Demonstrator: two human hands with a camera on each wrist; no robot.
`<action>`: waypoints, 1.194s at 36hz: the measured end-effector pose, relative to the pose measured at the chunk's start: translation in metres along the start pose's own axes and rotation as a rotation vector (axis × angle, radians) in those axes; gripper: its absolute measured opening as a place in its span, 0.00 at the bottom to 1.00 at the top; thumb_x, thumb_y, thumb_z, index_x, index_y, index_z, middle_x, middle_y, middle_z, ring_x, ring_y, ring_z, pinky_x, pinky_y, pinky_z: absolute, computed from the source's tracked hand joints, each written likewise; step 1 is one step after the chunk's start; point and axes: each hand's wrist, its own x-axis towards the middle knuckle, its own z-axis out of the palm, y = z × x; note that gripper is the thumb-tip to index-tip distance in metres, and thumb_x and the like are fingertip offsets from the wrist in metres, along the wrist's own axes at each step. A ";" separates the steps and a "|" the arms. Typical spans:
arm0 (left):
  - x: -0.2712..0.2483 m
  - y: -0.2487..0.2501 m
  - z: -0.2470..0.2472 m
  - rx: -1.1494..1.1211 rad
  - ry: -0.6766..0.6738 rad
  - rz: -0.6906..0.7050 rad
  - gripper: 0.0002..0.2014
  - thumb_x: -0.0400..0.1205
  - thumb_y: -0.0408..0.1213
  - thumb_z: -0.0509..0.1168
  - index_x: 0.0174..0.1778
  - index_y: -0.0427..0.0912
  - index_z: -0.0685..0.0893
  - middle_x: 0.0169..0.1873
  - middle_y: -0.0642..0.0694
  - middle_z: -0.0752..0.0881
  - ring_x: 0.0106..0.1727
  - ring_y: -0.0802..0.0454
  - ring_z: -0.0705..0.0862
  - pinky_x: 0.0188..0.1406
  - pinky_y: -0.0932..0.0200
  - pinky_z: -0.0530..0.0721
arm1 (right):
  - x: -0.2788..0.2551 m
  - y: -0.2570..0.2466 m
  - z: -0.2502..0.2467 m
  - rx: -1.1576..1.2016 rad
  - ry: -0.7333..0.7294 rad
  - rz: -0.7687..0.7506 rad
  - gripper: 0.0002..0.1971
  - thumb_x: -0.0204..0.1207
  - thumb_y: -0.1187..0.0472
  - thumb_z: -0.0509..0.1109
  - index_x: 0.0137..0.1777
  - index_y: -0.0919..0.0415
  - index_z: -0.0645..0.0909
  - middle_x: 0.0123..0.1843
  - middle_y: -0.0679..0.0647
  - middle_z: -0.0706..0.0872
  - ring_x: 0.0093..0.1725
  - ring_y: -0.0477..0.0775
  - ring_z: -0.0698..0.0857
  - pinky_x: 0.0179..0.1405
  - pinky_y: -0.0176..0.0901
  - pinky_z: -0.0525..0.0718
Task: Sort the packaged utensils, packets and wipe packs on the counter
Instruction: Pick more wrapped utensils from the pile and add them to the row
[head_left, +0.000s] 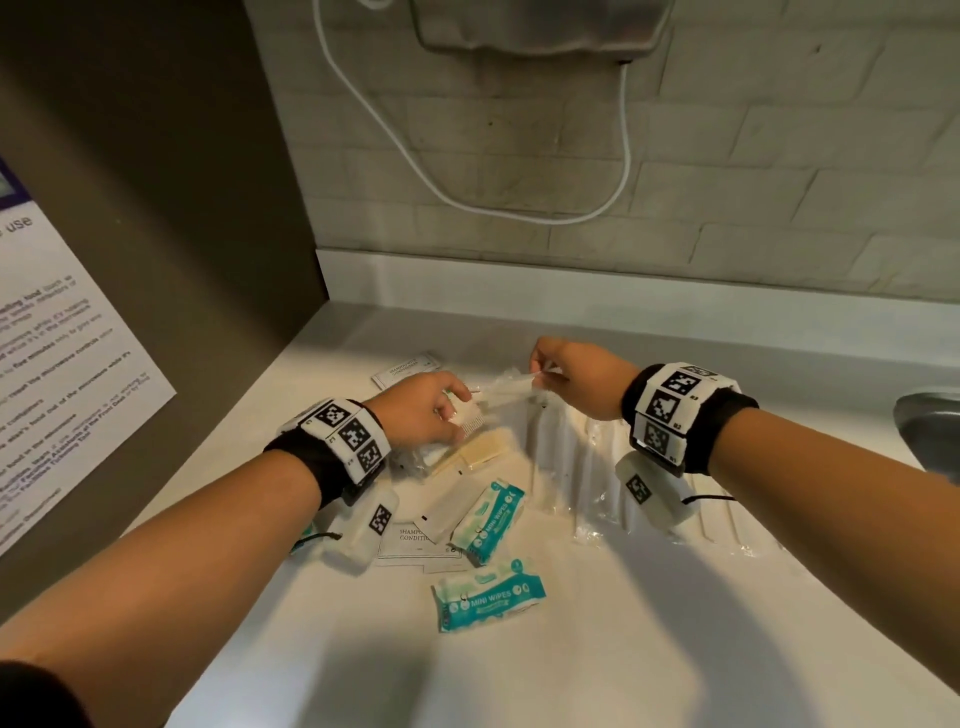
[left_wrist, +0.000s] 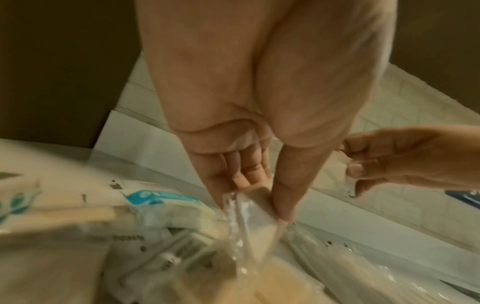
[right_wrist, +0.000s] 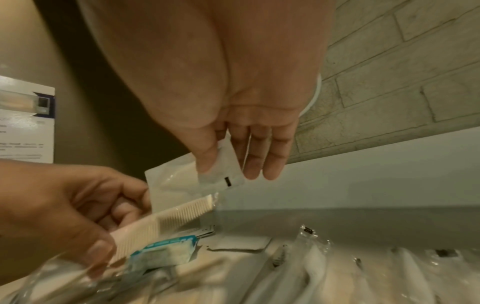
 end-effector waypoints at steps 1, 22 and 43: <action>-0.001 -0.002 -0.004 0.009 0.040 0.001 0.26 0.74 0.32 0.76 0.68 0.47 0.78 0.46 0.49 0.84 0.43 0.55 0.83 0.38 0.63 0.80 | 0.002 0.003 -0.001 -0.012 0.038 0.001 0.06 0.82 0.65 0.63 0.56 0.64 0.77 0.56 0.60 0.83 0.53 0.60 0.81 0.49 0.41 0.73; -0.026 -0.022 -0.045 -0.123 0.338 0.003 0.15 0.77 0.33 0.74 0.57 0.45 0.78 0.52 0.47 0.81 0.48 0.46 0.88 0.44 0.51 0.89 | 0.047 -0.055 0.074 -0.003 -0.216 -0.062 0.06 0.75 0.62 0.72 0.51 0.59 0.84 0.50 0.51 0.85 0.47 0.52 0.81 0.47 0.39 0.76; -0.041 0.004 -0.013 -0.170 0.272 0.069 0.18 0.77 0.33 0.74 0.62 0.44 0.79 0.54 0.44 0.83 0.52 0.44 0.88 0.48 0.43 0.90 | -0.053 -0.054 0.088 -0.306 -0.389 -0.249 0.49 0.57 0.39 0.81 0.78 0.46 0.64 0.64 0.49 0.72 0.55 0.52 0.78 0.57 0.49 0.86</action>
